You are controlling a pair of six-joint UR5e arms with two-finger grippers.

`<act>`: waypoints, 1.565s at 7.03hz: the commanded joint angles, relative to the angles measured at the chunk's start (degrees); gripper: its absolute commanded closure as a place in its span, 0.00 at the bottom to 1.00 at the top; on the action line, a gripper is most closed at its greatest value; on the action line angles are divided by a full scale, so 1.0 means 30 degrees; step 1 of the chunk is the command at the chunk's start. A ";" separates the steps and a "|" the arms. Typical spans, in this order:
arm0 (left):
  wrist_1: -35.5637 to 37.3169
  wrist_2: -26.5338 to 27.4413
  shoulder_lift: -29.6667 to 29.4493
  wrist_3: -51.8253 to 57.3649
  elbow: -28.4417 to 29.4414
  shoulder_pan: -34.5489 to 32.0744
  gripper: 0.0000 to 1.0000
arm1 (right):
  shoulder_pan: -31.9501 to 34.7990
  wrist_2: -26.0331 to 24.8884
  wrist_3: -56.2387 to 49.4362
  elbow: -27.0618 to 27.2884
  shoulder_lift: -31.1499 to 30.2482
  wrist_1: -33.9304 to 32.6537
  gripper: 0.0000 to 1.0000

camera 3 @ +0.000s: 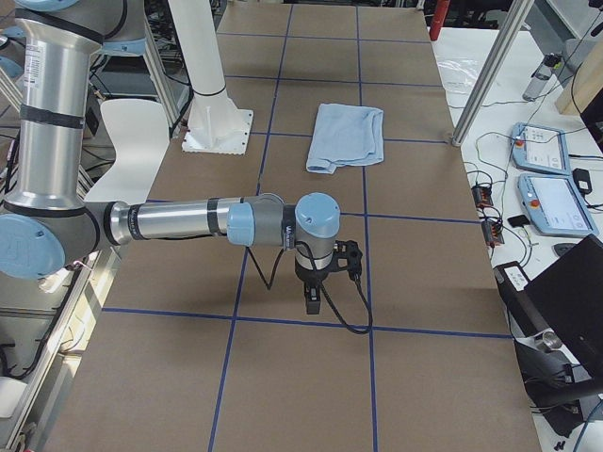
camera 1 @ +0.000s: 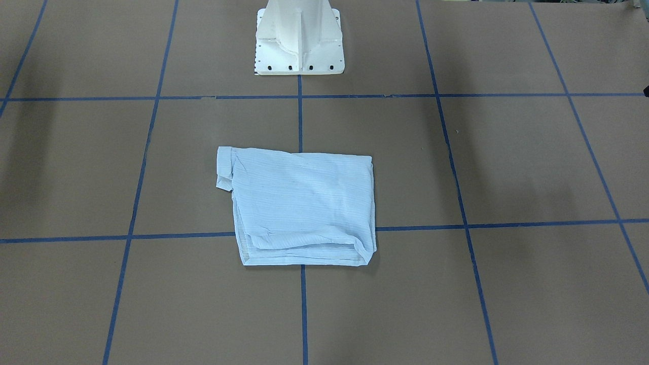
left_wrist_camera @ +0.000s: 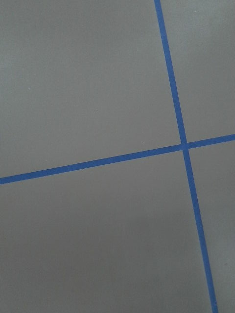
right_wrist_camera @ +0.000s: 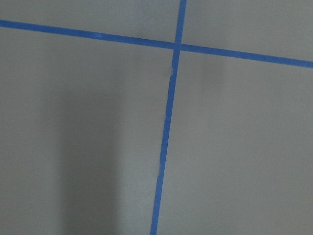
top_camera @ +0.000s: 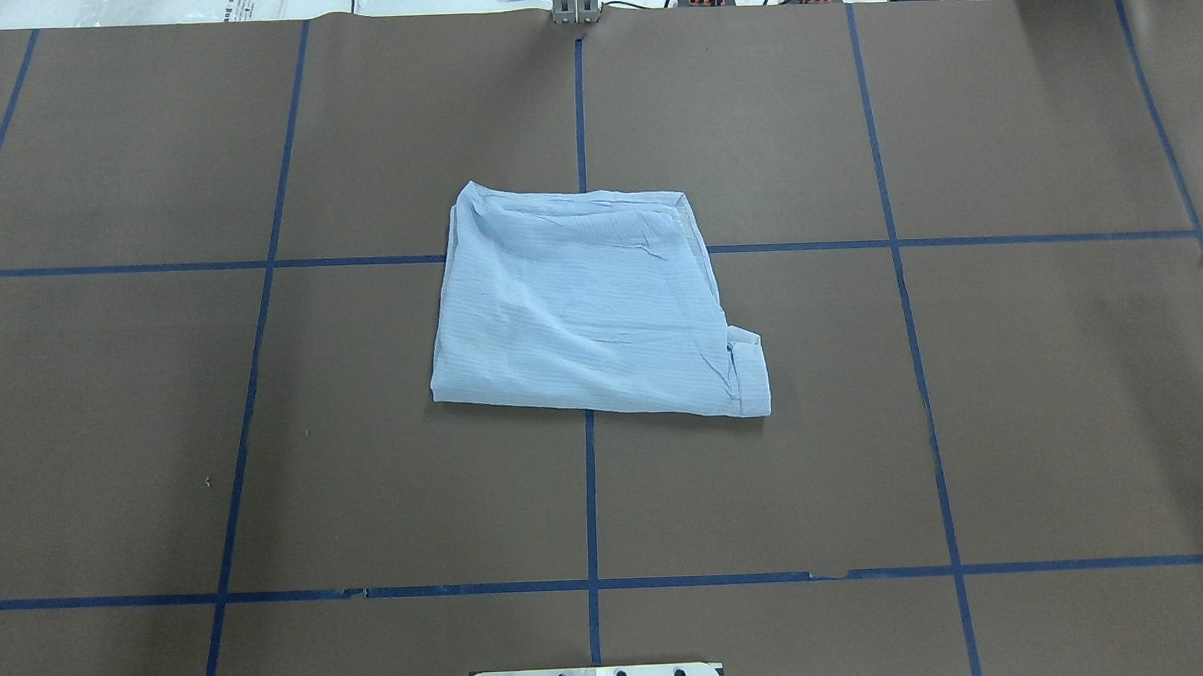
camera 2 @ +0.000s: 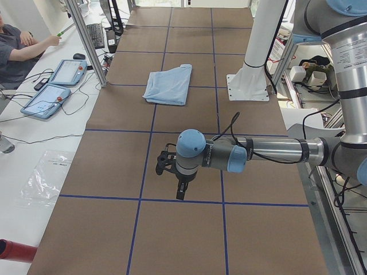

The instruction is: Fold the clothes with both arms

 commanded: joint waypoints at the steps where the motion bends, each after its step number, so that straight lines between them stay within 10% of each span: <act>1: 0.0000 0.0009 -0.0003 0.0000 0.0170 0.0000 0.00 | -0.0010 0.0000 -0.0003 0.0000 0.0008 0.0000 0.00; 11: -0.0088 -0.0020 -0.0120 0.0000 0.0171 0.0058 0.00 | -0.0010 0.0497 -0.0032 -0.0059 -0.0225 -0.0087 0.00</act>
